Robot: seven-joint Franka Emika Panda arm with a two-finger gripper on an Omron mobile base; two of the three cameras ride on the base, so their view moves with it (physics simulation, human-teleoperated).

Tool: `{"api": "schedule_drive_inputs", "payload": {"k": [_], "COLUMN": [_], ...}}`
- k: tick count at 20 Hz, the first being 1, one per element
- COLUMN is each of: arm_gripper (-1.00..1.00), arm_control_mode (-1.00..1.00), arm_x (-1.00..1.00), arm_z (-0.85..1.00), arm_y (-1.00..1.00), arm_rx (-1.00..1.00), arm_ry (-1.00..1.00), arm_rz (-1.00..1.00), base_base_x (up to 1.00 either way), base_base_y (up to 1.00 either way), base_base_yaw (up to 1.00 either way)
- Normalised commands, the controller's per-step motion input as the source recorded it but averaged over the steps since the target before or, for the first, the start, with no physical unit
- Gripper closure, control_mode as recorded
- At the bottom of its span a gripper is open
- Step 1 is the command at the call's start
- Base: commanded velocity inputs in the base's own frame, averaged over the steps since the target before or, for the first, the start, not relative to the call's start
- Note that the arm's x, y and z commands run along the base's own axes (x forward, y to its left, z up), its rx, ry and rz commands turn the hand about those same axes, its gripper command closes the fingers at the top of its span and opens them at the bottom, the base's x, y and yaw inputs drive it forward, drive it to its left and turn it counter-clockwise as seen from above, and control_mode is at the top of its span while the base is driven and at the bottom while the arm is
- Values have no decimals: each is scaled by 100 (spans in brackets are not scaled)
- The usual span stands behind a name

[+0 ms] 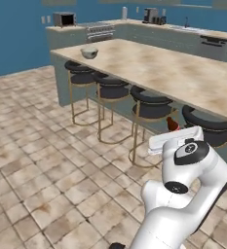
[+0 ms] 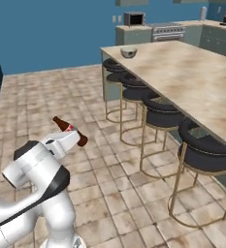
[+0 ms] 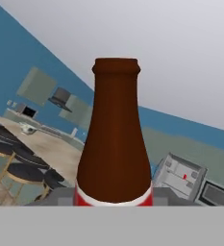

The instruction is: Open the fridge, grab two sodas, and place both sodas inside the bowl with ice on the dining counter.

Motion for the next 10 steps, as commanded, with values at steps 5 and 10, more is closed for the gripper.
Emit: {"api": "schedule_drive_inputs", "payload": {"k": [5,10], "arm_gripper": [100,100], "arm_control_mode": [100,100], "arm_x": [0,0], "arm_z": [0,0], "arm_y": [0,0], "arm_rx": [0,0], "arm_ry": [0,0], "arm_rz": [0,0], "base_base_x": [68,74], "base_base_y": [100,100], "base_base_yaw": [-29,-28]}}
